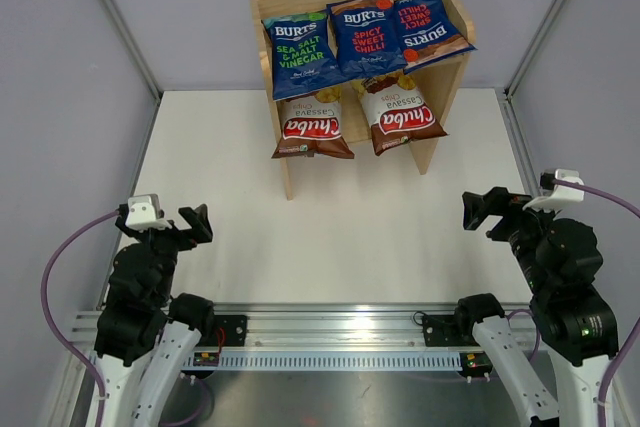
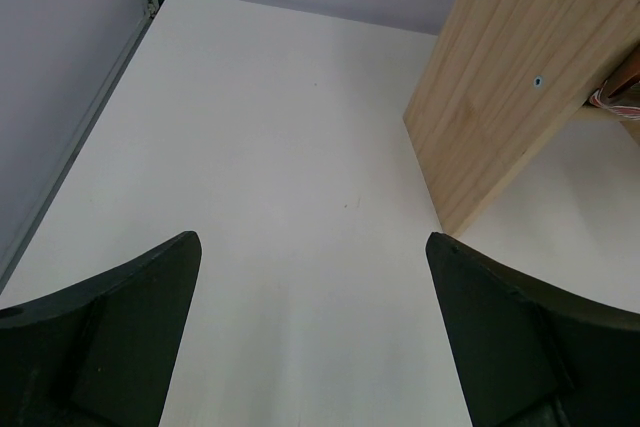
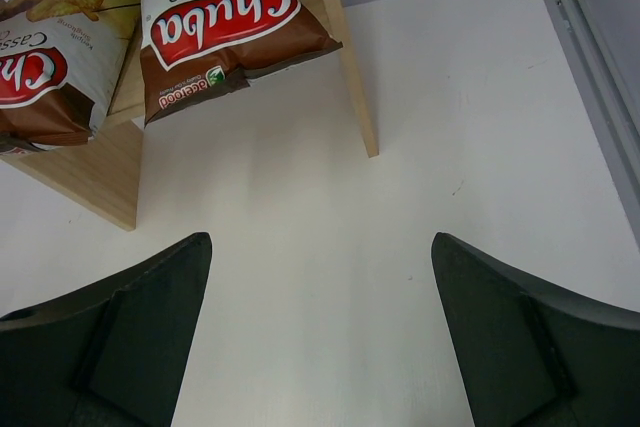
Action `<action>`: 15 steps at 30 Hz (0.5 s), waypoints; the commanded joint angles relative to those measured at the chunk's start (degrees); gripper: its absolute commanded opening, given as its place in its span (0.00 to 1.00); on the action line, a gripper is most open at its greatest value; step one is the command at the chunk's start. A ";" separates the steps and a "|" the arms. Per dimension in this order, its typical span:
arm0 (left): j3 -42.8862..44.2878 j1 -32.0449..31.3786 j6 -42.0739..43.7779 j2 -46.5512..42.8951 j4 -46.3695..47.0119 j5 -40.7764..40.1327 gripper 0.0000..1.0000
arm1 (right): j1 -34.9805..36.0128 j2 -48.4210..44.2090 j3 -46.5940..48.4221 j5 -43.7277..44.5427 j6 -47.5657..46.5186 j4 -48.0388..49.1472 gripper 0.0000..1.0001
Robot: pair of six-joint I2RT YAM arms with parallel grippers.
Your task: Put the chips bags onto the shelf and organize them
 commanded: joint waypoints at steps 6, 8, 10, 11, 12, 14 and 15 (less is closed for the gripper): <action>-0.38 0.37 1.36 0.36 3.47 1.48 0.99 | 0.53 0.29 -0.91 -0.04 0.87 4.31 0.99; -0.47 0.28 1.36 0.27 3.55 1.30 0.99 | 0.53 0.47 -0.91 -0.13 0.78 4.22 0.99; -0.56 0.37 1.45 0.10 3.73 1.39 0.99 | 0.53 0.38 -0.91 0.13 0.60 4.22 0.99; -0.56 0.37 1.45 0.10 3.73 1.39 0.99 | 0.44 0.55 -1.00 0.13 0.43 4.22 0.99; -0.64 0.37 1.53 0.10 3.73 1.39 0.99 | 0.53 0.64 -0.83 0.22 0.51 4.13 1.00; -0.65 0.37 1.53 0.10 3.82 1.39 0.99 | 0.44 0.82 -0.74 0.31 0.43 4.13 1.00; -0.65 0.37 1.53 0.10 3.82 1.39 0.99 | 0.53 0.99 -0.74 0.40 0.43 4.13 0.99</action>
